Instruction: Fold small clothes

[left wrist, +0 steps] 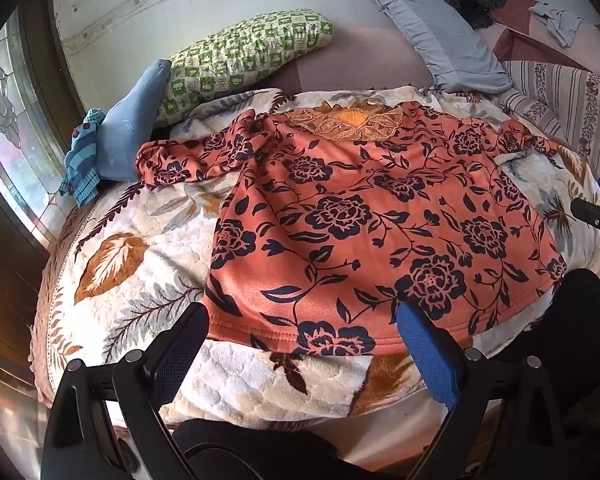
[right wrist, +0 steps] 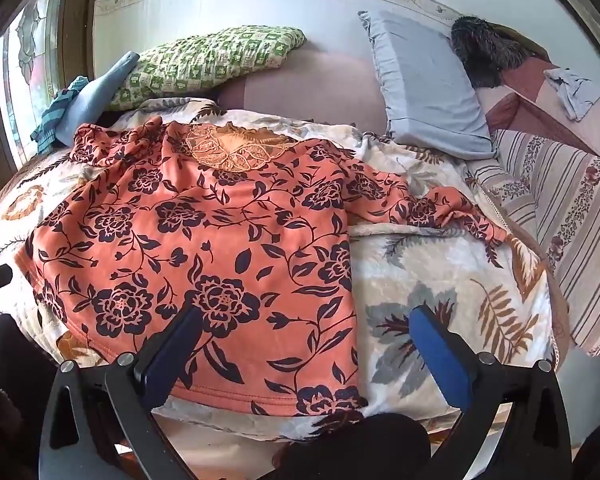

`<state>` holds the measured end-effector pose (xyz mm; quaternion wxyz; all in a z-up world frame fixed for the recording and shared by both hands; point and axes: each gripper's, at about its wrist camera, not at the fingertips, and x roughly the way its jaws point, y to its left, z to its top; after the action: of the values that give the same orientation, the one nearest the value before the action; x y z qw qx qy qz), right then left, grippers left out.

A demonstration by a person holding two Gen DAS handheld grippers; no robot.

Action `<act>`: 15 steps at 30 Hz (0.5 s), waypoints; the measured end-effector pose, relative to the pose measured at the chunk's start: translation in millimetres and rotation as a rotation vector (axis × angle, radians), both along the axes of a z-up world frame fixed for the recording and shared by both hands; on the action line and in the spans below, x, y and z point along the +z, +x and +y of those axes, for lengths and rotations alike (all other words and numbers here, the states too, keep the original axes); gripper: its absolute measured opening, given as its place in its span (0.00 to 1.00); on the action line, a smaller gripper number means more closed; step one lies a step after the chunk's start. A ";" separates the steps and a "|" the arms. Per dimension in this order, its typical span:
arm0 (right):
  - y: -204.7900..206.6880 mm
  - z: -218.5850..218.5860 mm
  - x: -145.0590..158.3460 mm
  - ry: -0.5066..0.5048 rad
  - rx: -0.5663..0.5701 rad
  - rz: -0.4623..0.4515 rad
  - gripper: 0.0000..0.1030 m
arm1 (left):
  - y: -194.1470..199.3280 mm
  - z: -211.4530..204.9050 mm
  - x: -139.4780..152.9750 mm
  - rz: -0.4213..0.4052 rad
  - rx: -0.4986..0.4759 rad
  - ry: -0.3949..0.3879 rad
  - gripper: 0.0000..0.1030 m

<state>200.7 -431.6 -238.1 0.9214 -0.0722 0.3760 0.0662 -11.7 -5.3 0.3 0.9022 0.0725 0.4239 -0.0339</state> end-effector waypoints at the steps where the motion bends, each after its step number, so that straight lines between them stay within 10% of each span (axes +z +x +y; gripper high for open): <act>1: 0.5 -0.9 -0.7 0.003 -0.002 0.000 0.99 | -0.2 0.7 0.0 0.000 0.001 -0.001 0.92; 15: 6.1 -6.8 -8.6 0.050 -0.008 0.018 0.99 | 5.3 -1.1 -1.6 0.031 0.012 -0.013 0.92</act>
<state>206.8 -438.5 -246.7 0.9198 -0.0473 0.3827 0.0726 -6.4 -6.3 -1.3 0.8962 0.0637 0.4379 -0.0321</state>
